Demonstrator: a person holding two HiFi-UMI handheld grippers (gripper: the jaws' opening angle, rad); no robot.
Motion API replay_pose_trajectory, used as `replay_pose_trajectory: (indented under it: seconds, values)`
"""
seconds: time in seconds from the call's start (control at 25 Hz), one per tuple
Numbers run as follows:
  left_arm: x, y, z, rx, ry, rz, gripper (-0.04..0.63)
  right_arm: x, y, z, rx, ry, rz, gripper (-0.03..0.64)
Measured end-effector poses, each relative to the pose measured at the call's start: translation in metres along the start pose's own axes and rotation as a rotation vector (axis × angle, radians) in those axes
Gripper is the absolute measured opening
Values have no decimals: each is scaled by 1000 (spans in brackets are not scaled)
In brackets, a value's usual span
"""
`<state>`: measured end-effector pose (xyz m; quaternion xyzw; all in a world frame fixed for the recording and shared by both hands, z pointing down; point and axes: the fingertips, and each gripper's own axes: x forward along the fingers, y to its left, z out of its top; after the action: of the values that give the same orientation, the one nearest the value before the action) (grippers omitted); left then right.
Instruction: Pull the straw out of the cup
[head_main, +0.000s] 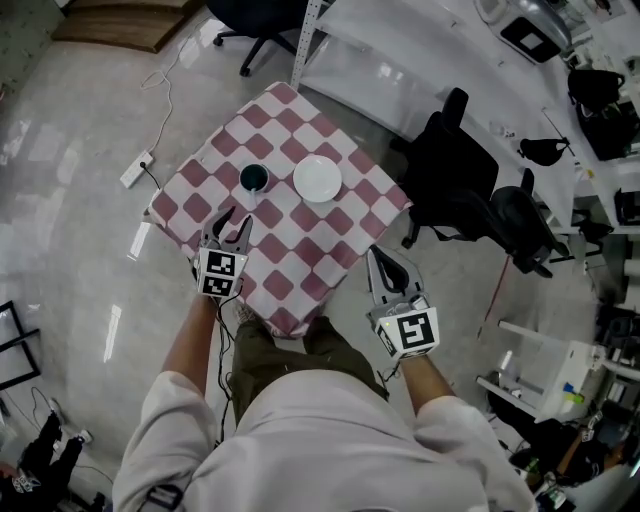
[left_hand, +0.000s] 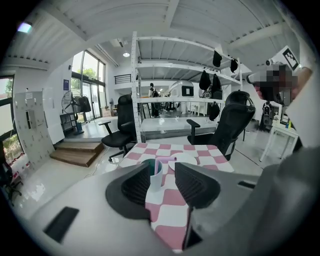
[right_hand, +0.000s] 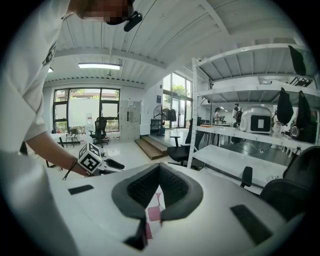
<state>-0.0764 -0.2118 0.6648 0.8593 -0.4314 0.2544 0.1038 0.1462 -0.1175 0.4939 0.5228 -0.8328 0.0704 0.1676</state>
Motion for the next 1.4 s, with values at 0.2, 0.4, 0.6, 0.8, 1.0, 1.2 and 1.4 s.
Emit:
replay_pose_trajectory:
  seconds: [0.2, 0.4, 0.6, 0.8, 1.0, 1.2, 1.4]
  values:
    - [22, 4, -10, -6, 17, -11, 152, 10, -6, -7, 4, 20, -7, 3]
    - [43, 6, -14, 0, 25, -23, 152, 18, -13, -15, 11, 46, -11, 3]
    - [63, 9, -19, 0, 31, -35, 152, 27, -18, -22, 17, 67, -16, 3]
    - [79, 11, -21, -1, 34, -38, 152, 29, -24, -29, 22, 86, -25, 3]
    - [91, 13, -24, -7, 38, -39, 152, 28, -30, -38, 28, 104, -37, 3]
    - [99, 15, -24, -7, 39, -36, 152, 28, -34, -43, 30, 120, -43, 3]
    - [105, 16, -33, -4, 34, -27, 111, 29, -36, -46, 30, 128, -44, 3]
